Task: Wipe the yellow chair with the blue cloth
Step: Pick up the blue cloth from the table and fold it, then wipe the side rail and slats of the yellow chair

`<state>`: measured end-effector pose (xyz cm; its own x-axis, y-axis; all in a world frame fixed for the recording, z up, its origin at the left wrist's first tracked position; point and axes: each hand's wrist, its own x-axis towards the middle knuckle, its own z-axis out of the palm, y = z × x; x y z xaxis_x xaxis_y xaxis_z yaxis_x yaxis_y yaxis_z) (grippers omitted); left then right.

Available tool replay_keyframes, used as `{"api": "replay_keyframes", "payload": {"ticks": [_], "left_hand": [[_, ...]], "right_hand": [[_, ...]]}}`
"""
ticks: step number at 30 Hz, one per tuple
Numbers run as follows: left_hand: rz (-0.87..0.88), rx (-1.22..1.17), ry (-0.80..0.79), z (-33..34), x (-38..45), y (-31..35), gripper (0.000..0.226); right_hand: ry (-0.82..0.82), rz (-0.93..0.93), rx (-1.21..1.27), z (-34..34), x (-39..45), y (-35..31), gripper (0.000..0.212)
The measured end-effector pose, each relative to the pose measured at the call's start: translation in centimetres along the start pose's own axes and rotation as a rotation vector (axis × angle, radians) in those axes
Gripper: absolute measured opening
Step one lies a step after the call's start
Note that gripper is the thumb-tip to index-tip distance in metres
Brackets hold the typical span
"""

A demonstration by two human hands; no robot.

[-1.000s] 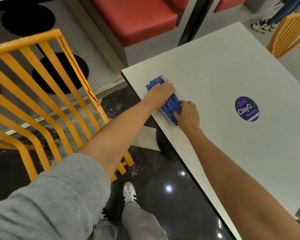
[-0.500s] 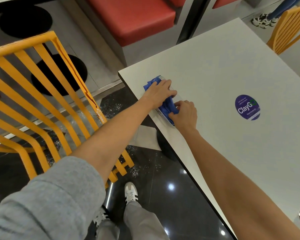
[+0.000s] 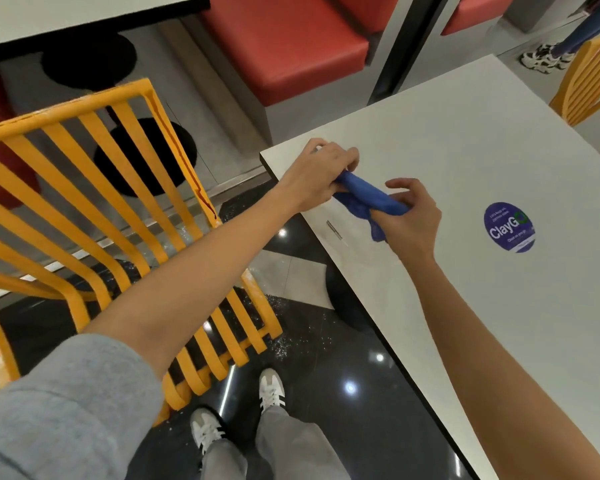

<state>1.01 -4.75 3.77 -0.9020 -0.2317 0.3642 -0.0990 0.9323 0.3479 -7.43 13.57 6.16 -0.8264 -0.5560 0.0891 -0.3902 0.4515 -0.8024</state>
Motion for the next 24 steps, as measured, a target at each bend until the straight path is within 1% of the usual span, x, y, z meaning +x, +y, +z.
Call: {"api": "replay_keyframes", "payload": {"ticks": [2,4,5,7,9,10,12,13,15,18,20,23,24], "left_hand": [[-0.076,-0.188,0.065,-1.8,-1.0,0.1,0.028],[-0.151,-0.336,0.095,-3.5,-2.7,0.1,0.030],[-0.182,-0.370,0.109,-4.4,-3.7,0.0,0.028],[-0.252,-0.389,0.130,-5.8,-6.3,-0.3,0.022],[-0.349,-0.408,0.158,-7.0,-9.6,-0.4,0.019],[-0.394,-0.411,0.182,-7.7,-11.6,-0.3,0.018],[-0.495,-0.409,0.221,-8.5,-15.9,-0.2,0.017],[-0.560,-0.423,0.231,-8.9,-18.3,0.0,0.017],[-0.712,-0.501,0.251,-9.5,-23.4,0.4,0.015],[-0.960,-0.654,0.325,-10.0,-31.1,1.5,0.012],[-1.144,-0.756,0.439,-10.2,-35.8,2.7,0.013],[-1.444,-0.899,0.639,-10.1,-41.5,4.7,0.015],[-1.555,-0.937,0.723,-9.7,-43.4,5.0,0.014]], "right_hand": [[0.020,-0.049,0.078,-0.9,0.4,-1.4,0.039],[-0.044,-0.040,0.213,-1.1,0.8,-2.8,0.032],[-0.092,-0.023,0.284,-0.8,0.9,-3.4,0.028],[-0.204,-0.012,0.363,0.2,0.8,-4.8,0.018],[-0.319,-0.010,0.367,2.0,0.0,-6.1,0.014],[-0.390,0.017,0.373,3.2,-0.5,-6.7,0.014],[-0.532,0.087,0.384,6.1,-2.0,-7.6,0.024],[-0.608,0.097,0.371,7.6,-2.9,-8.0,0.028],[-0.760,0.070,0.336,10.7,-5.3,-9.0,0.029],[-0.881,-0.069,0.252,15.2,-9.7,-10.2,0.022],[-0.942,-0.075,0.204,18.2,-13.4,-10.8,0.019],[-1.043,-0.056,0.158,22.6,-19.9,-11.2,0.027],[-1.085,-0.040,0.155,23.8,-22.3,-11.3,0.026]]}}
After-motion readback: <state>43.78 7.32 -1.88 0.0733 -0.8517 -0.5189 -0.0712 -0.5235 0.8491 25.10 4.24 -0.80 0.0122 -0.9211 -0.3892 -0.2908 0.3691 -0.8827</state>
